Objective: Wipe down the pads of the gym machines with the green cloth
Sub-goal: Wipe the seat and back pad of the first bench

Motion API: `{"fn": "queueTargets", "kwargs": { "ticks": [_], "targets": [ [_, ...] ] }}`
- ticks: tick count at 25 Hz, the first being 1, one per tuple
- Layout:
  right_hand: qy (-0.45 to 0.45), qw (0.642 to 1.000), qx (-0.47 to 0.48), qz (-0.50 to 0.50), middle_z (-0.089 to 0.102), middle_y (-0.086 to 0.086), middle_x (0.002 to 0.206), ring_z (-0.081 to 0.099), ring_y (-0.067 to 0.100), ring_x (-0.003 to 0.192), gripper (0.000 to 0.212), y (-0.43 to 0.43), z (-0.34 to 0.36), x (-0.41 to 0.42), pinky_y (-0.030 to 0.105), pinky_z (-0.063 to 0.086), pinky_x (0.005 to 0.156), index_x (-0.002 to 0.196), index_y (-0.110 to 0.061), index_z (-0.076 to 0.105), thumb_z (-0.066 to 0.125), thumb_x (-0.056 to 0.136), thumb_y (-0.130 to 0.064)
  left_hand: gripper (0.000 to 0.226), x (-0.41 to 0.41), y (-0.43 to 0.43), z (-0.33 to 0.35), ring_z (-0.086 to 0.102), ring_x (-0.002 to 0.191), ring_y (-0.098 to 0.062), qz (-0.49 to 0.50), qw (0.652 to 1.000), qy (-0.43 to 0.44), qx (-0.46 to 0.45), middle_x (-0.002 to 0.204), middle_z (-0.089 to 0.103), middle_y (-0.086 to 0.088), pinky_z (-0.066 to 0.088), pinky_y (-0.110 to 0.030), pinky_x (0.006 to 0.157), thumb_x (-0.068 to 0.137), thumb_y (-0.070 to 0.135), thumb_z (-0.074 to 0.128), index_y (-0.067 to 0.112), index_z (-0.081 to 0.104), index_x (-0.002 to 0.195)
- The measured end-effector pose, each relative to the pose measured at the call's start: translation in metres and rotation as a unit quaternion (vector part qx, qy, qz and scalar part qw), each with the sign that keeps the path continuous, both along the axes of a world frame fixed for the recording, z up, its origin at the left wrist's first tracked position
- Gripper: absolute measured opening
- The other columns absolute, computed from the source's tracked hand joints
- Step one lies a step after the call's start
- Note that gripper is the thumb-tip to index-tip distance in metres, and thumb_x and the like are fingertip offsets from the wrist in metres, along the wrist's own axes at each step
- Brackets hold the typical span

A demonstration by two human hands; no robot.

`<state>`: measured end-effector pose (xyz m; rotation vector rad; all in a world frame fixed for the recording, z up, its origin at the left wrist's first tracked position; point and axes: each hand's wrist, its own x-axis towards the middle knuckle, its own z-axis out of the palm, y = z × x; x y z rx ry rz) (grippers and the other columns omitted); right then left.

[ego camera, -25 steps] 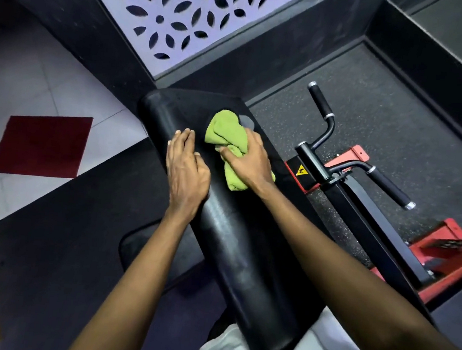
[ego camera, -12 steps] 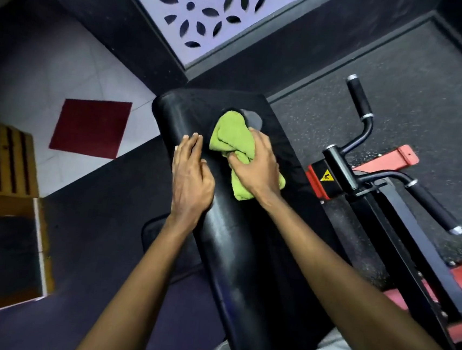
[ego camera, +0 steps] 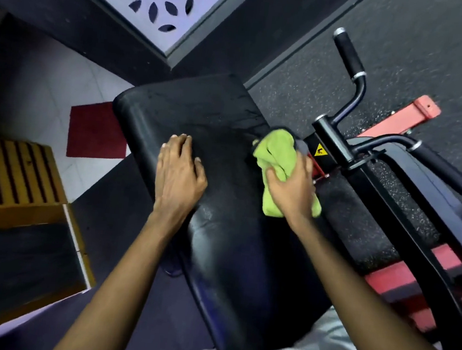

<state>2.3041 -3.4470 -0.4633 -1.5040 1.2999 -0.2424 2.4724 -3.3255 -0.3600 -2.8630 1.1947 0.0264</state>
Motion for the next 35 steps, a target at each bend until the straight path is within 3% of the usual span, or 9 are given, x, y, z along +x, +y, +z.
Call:
{"fn": "queueTargets", "kwargs": {
  "ticks": [3, 6, 10, 15, 19, 22, 26, 31, 35],
  "targets": [
    [-0.022, 0.999, -0.005, 0.040, 0.044, 0.005, 0.149, 0.054, 0.034, 0.128, 0.068, -0.019, 0.005, 0.035, 0.041, 0.045, 0.095, 0.146, -0.015, 0.044, 0.069, 0.088, -0.041, 0.051, -0.018, -0.020, -0.009, 0.039, 0.141, -0.032, -0.059, 0.997, 0.017, 0.042, 0.147, 0.048, -0.018, 0.025, -0.044, 0.121, 0.097, 0.021, 0.048, -0.002, 0.048, 0.142],
    [-0.028, 0.998, 0.017, 0.054, 0.049, 0.004, 0.145, 0.053, 0.029, 0.128, 0.072, -0.028, -0.013, 0.001, 0.040, 0.045, 0.099, 0.148, -0.021, 0.043, 0.071, 0.086, -0.043, 0.051, -0.020, -0.039, -0.022, 0.041, 0.140, -0.032, -0.103, 0.992, 0.061, 0.049, 0.145, 0.050, -0.018, 0.027, -0.044, 0.120, 0.098, 0.024, 0.048, -0.003, 0.050, 0.141],
    [0.036, 0.990, 0.132, -0.032, 0.059, 0.005, 0.137, 0.060, 0.032, 0.123, 0.081, -0.017, -0.029, -0.075, 0.042, 0.050, 0.100, 0.144, -0.026, 0.049, 0.068, 0.072, -0.058, 0.050, -0.013, -0.041, -0.031, 0.043, 0.137, -0.032, -0.103, 0.989, 0.074, 0.071, 0.143, 0.052, -0.018, 0.031, -0.046, 0.118, 0.100, 0.027, 0.046, -0.003, 0.052, 0.139],
    [0.024, 0.999, 0.018, 0.025, 0.040, 0.009, 0.152, 0.051, 0.036, 0.131, 0.079, -0.027, -0.016, 0.001, 0.045, 0.044, 0.101, 0.152, -0.016, 0.036, 0.069, 0.088, -0.046, 0.043, -0.020, -0.043, -0.031, 0.046, 0.134, -0.030, -0.097, 0.991, 0.068, 0.057, 0.141, 0.053, -0.016, 0.035, -0.048, 0.115, 0.097, 0.012, 0.049, -0.002, 0.054, 0.137],
    [-0.003, 0.997, 0.028, 0.066, 0.034, 0.012, 0.159, 0.046, 0.032, 0.139, 0.083, -0.051, -0.020, 0.051, 0.048, 0.040, 0.108, 0.156, -0.014, 0.031, 0.065, 0.090, -0.052, 0.045, -0.015, -0.044, -0.027, 0.047, 0.133, -0.030, -0.088, 0.991, 0.082, 0.052, 0.141, 0.055, -0.016, 0.035, -0.042, 0.116, 0.094, 0.008, 0.047, -0.003, 0.056, 0.136],
    [-0.009, 0.999, 0.023, 0.046, 0.038, 0.007, 0.156, 0.051, 0.034, 0.133, 0.077, -0.042, -0.018, 0.023, 0.047, 0.046, 0.100, 0.153, -0.017, 0.034, 0.066, 0.089, -0.047, 0.047, -0.010, -0.044, -0.022, 0.047, 0.133, -0.029, -0.085, 0.990, 0.100, 0.043, 0.141, 0.055, -0.014, 0.034, -0.035, 0.116, 0.095, 0.019, 0.045, -0.001, 0.056, 0.136],
    [-0.030, 0.999, -0.034, 0.014, 0.048, 0.002, 0.147, 0.056, 0.032, 0.125, 0.064, -0.014, -0.012, -0.005, 0.046, 0.050, 0.090, 0.140, -0.015, 0.049, 0.071, 0.083, -0.036, 0.050, 0.029, -0.035, -0.005, 0.044, 0.136, -0.031, -0.053, 0.996, 0.060, 0.028, 0.144, 0.052, -0.017, 0.029, -0.038, 0.117, 0.095, 0.023, 0.044, -0.001, 0.055, 0.138],
    [-0.124, 0.977, -0.073, 0.158, 0.043, 0.002, 0.156, 0.051, 0.027, 0.136, 0.072, -0.038, 0.001, 0.081, 0.038, 0.044, 0.106, 0.147, -0.013, 0.047, 0.072, 0.086, -0.041, 0.045, 0.081, -0.020, 0.018, 0.037, 0.141, -0.026, -0.018, 1.000, 0.010, 0.017, 0.147, 0.049, -0.008, 0.023, -0.044, 0.120, 0.097, 0.023, 0.047, 0.011, 0.054, 0.140],
    [-0.098, 0.988, -0.043, 0.112, 0.045, 0.003, 0.154, 0.050, 0.028, 0.135, 0.078, -0.045, -0.003, 0.105, 0.039, 0.043, 0.107, 0.150, -0.013, 0.041, 0.070, 0.087, -0.046, 0.043, 0.086, -0.012, 0.018, 0.037, 0.142, -0.020, 0.007, 0.997, 0.043, -0.058, 0.146, 0.050, -0.006, 0.026, -0.044, 0.120, 0.097, 0.019, 0.051, 0.011, 0.056, 0.139]
  ]
}}
